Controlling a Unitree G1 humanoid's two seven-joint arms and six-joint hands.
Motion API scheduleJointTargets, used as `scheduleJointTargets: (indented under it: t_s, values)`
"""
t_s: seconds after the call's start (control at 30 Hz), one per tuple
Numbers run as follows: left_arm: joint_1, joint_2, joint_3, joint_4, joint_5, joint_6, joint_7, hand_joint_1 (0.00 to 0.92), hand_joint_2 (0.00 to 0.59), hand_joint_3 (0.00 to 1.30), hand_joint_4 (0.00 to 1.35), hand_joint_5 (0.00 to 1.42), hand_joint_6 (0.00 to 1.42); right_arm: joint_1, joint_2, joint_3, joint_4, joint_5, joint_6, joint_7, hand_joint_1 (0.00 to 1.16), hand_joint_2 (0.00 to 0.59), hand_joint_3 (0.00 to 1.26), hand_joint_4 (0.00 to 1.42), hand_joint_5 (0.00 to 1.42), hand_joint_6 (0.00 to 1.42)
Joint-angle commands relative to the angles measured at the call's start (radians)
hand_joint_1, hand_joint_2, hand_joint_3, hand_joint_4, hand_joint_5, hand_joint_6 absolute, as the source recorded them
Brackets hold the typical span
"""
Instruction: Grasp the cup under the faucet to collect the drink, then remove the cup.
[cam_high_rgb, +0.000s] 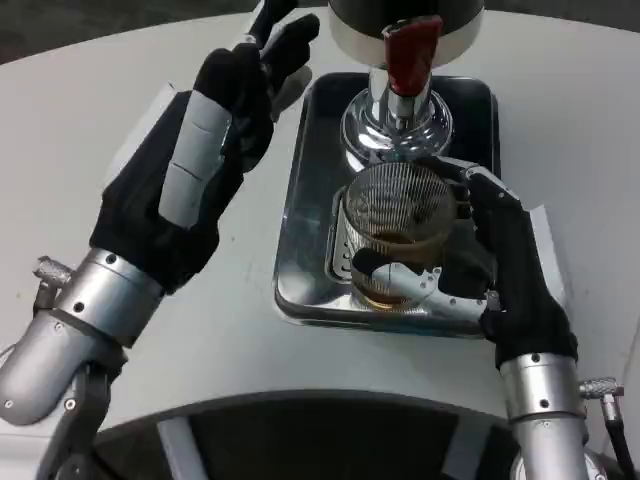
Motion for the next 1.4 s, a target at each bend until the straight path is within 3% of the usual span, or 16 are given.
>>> scheduleJointTargets:
  t_s: [0.03,0.37,0.77,1.07,1.4]
  values:
    - [0.063,0.035,0.029,-0.03,0.005,-0.008,-0.004,0.0,0.023,0.0,0.0,0.0,0.0,0.025,0.005,-0.006,-0.042,0.007,0.004,0.008,0.98,0.159,0.47,0.6,0.69,0.64]
    - [0.167,0.089,0.082,-0.006,0.018,-0.065,-0.032,0.0,0.026,0.0,0.0,0.0,0.0,0.064,0.002,-0.015,-0.117,0.014,0.017,0.04,0.98,0.159,0.47,0.61,0.69,0.65]
    - [0.248,0.123,0.079,0.01,0.057,-0.14,-0.066,0.0,0.028,0.0,0.0,0.0,0.0,0.125,-0.005,-0.029,-0.215,0.025,0.034,0.078,0.98,0.159,0.48,0.61,0.72,0.66]
    - [0.278,0.183,0.07,0.015,0.133,-0.212,-0.098,0.0,0.028,0.0,0.0,0.0,0.0,0.182,-0.013,-0.037,-0.314,0.037,0.054,0.109,0.98,0.16,0.48,0.63,0.72,0.68]
    - [0.327,0.265,0.09,-0.048,0.156,-0.253,-0.132,0.0,0.028,0.0,0.0,0.0,0.0,0.272,-0.014,-0.028,-0.5,0.065,0.107,0.191,0.99,0.161,0.48,0.63,0.72,0.68]
